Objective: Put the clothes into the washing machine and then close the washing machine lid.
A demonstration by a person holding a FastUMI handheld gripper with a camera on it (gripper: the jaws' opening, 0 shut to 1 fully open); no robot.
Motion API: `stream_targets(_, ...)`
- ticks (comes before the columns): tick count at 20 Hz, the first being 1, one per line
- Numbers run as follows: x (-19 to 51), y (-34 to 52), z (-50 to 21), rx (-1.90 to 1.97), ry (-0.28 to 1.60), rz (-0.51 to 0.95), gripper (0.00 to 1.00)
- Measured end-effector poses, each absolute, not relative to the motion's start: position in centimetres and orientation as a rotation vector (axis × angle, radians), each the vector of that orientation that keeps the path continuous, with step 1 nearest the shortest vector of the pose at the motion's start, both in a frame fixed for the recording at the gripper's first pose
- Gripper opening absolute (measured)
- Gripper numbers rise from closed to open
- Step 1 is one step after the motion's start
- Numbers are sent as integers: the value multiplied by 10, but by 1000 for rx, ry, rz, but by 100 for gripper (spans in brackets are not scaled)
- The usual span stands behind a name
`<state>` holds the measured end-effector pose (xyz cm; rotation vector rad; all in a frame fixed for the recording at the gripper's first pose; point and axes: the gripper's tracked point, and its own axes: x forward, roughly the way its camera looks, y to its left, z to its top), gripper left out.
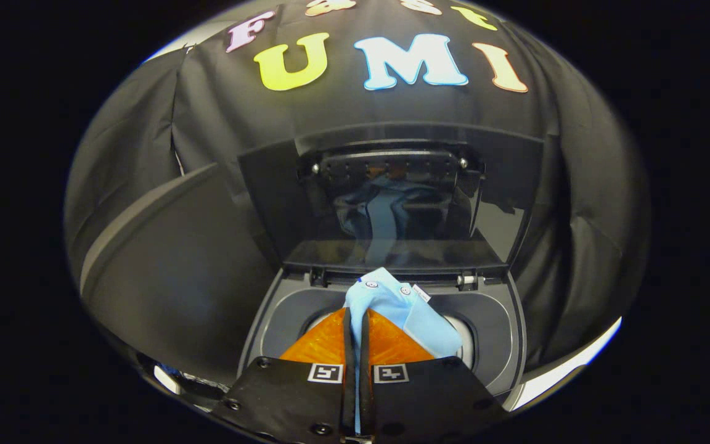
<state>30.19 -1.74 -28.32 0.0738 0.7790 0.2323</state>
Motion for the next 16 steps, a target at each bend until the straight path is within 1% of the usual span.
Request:
stream_targets(5, 291, -18, -326, 51, 856, 215, 4)
stream_targets(6, 288, -18, -334, 58, 872, 213, 6)
stream_targets(8, 285, -20, -344, 62, 893, 203, 6)
stream_targets(11, 280, -19, -352, 75, 918, 202, 13)
stream_targets(12, 281, -21, -352, 65, 916, 198, 21)
stream_targets(15, 283, -25, -338, 60, 867, 189, 100)
stream_targets(16, 283, -25, -326, 74, 838, 190, 97)
